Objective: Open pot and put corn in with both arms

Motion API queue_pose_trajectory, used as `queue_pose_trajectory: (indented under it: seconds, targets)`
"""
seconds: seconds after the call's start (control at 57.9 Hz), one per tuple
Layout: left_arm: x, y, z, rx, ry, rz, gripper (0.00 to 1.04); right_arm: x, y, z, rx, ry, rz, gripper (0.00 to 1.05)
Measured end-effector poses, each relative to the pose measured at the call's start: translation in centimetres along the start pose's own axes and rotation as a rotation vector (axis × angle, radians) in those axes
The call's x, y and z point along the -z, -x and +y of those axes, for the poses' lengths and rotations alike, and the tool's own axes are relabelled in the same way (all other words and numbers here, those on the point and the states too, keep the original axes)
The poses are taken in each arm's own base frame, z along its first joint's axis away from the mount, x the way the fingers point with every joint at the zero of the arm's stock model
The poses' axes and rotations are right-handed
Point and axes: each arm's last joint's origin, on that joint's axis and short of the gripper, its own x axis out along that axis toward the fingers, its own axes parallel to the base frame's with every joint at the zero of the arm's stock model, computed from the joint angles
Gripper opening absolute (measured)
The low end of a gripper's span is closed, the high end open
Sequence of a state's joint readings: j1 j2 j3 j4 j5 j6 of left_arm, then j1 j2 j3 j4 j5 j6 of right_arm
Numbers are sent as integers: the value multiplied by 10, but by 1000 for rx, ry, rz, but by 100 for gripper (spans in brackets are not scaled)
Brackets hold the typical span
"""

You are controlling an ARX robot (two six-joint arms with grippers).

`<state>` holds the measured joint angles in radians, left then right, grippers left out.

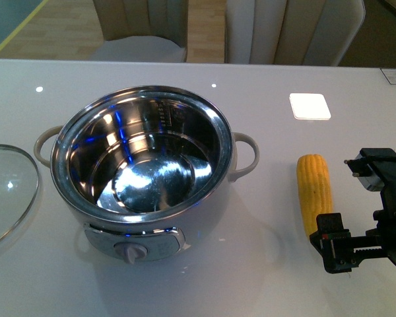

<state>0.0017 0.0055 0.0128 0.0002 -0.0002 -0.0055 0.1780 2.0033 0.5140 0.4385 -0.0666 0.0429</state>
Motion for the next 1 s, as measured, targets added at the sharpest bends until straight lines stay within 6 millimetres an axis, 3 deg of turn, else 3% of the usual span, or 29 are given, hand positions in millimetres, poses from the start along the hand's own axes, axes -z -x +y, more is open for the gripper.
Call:
queue_pose_trajectory:
  seconds: [0.19,1.001]
  targets:
    - [0,0,0,0,0,-1,98,9,-5,-5,35,1,-42,96]
    - [0,0,0,0,0,-1,98,2,-29,-2,34,132,-192,96]
